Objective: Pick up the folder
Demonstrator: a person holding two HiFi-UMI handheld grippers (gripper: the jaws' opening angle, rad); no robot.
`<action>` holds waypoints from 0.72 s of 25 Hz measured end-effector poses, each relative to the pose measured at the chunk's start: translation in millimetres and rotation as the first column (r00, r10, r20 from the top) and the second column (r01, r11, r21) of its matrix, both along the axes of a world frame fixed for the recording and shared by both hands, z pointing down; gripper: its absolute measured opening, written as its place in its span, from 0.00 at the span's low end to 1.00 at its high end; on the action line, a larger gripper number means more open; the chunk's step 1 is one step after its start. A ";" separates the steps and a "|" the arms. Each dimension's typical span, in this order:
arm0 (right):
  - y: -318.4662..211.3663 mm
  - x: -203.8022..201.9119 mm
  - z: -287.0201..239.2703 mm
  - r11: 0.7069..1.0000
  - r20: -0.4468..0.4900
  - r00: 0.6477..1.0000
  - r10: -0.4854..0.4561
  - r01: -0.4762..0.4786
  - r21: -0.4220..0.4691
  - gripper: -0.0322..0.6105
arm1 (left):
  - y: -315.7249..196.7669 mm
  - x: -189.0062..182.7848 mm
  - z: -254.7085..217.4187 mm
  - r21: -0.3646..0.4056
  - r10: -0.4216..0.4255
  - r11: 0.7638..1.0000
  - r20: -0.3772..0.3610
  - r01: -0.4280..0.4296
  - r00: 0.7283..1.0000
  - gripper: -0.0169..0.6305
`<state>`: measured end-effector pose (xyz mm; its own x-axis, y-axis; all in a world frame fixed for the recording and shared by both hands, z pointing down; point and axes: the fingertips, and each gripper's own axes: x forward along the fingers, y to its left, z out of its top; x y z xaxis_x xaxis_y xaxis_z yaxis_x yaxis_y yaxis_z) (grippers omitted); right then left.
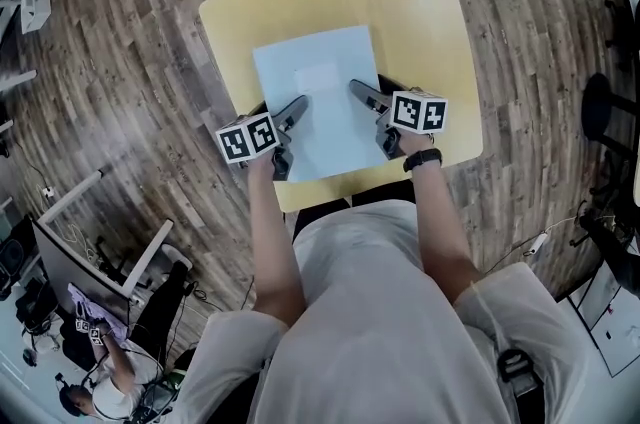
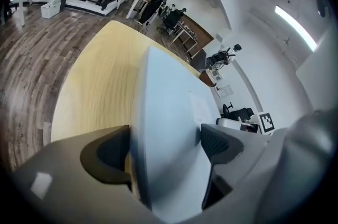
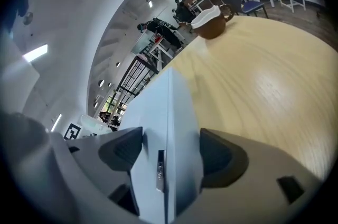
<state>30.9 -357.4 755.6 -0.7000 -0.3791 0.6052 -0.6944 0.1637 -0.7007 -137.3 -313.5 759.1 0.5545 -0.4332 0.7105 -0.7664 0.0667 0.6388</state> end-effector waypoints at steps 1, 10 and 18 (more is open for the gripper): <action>-0.4 0.6 1.1 1.000 -0.005 1.000 -0.005 0.005 -0.006 0.53 | -0.5 0.2 0.6 -0.009 0.004 1.000 0.005 -0.003 1.000 0.68; 0.9 3.9 0.1 1.000 -0.072 0.997 0.026 -0.026 -0.003 0.53 | -3.2 -0.8 -1.4 0.051 -0.039 0.998 0.036 0.037 0.999 0.67; 8.9 5.3 -27.3 0.998 -0.087 0.996 0.027 -0.022 0.052 0.53 | 6.2 -0.5 -26.7 0.113 -0.067 0.992 0.032 0.063 0.997 0.65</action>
